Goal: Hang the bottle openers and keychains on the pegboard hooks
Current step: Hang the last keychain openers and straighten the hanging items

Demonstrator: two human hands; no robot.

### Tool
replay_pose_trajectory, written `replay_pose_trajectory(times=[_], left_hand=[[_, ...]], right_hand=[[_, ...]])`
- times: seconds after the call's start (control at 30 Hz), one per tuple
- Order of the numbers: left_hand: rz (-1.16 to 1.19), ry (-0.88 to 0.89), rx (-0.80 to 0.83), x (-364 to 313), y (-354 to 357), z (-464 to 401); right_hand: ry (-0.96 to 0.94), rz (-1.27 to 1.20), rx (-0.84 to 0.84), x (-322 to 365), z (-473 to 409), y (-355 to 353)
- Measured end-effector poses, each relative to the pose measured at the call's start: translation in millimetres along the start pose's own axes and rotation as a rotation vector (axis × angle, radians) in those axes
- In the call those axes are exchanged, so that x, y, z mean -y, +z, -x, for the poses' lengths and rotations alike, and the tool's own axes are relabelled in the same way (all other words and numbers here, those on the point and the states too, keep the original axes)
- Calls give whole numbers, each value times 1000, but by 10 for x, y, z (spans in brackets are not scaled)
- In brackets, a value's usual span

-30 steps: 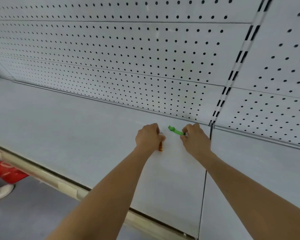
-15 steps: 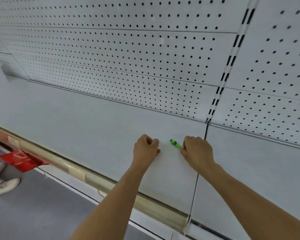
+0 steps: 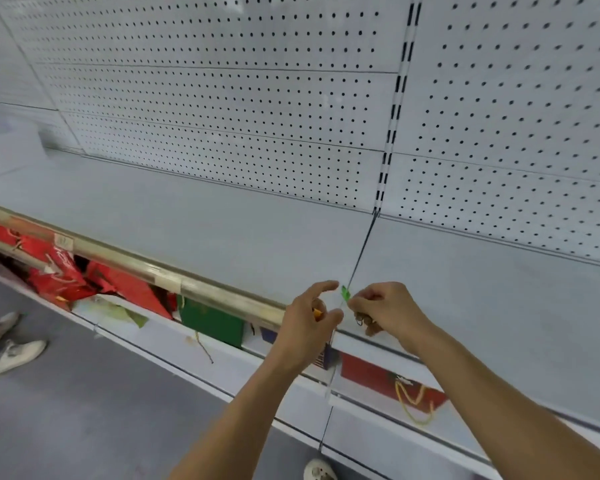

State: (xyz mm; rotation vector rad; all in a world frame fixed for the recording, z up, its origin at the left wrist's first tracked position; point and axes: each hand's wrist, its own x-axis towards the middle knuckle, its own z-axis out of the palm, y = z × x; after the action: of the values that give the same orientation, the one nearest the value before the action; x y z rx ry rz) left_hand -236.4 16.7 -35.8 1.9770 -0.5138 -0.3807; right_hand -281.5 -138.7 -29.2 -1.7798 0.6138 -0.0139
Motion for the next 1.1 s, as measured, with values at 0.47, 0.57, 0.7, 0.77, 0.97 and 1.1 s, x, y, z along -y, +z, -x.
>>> replay_pose_trajectory(times=[0.47,0.57,0.7,0.77,0.97,1.1], left_hand=[[-354,266,32,-957,844,785],[-287,265,32,-1210,1155,905],[-91,259,108,-1565,1729,1091],[-16,256,164,-1766,2090,1215],[138,214,253,-2396,3216,1688],[130,243,292,-2775,3834,1926]], right_hand=[[-62,-376,22,-199,1481,-1089],[-178,-333,-15,-350,1779,-1430],[-342,-169,-154,-596,2144,-2008],[-399,-97,-260,-725,2323,-2340],[-486,22,-416,-1141,2920,-3441],[-494,22,-471,-1385,3247,-4068]])
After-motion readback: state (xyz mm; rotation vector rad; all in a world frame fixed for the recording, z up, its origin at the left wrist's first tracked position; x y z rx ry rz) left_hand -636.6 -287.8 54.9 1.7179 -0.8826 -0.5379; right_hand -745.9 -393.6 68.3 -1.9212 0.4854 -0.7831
